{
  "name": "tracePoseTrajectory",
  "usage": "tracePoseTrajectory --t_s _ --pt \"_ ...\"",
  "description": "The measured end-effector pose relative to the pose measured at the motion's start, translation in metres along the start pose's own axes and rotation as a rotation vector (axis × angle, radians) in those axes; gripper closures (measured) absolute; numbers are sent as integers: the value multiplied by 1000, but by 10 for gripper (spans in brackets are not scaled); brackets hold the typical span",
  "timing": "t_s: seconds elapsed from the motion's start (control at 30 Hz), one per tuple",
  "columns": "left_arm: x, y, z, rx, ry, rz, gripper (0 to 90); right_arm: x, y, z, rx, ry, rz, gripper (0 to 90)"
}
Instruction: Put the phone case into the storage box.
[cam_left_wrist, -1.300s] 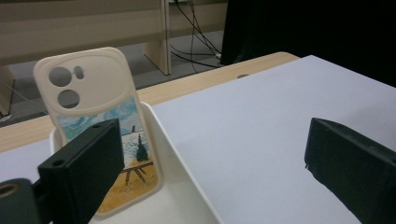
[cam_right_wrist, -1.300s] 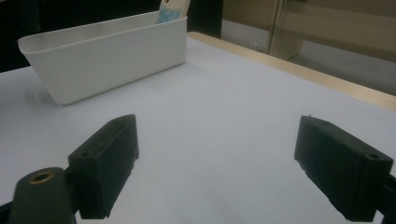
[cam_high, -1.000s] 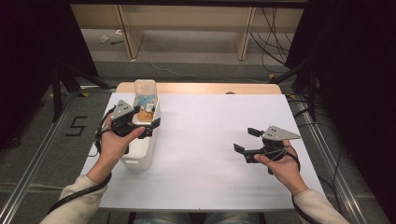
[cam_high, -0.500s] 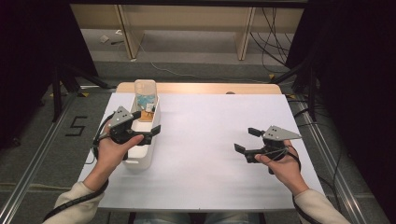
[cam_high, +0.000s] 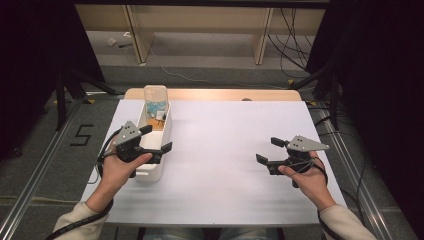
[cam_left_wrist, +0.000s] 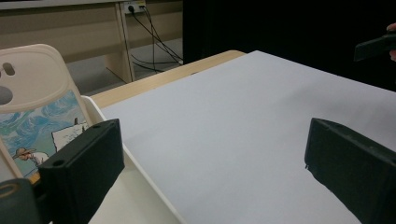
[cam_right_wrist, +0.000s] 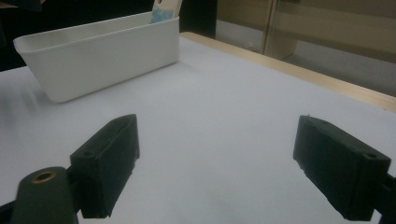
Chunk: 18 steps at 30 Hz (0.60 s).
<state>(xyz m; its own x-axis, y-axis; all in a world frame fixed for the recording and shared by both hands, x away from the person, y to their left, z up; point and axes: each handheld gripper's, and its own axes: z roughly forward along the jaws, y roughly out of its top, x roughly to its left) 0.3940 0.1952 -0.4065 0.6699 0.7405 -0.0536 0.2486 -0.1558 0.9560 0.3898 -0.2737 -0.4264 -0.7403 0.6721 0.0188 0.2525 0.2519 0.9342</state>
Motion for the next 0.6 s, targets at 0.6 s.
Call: tracePoseTrajectory --t_s 0.6 --pt "2 -12 -8 28 -21 25 44 1 0 1 7 1 -1 155"
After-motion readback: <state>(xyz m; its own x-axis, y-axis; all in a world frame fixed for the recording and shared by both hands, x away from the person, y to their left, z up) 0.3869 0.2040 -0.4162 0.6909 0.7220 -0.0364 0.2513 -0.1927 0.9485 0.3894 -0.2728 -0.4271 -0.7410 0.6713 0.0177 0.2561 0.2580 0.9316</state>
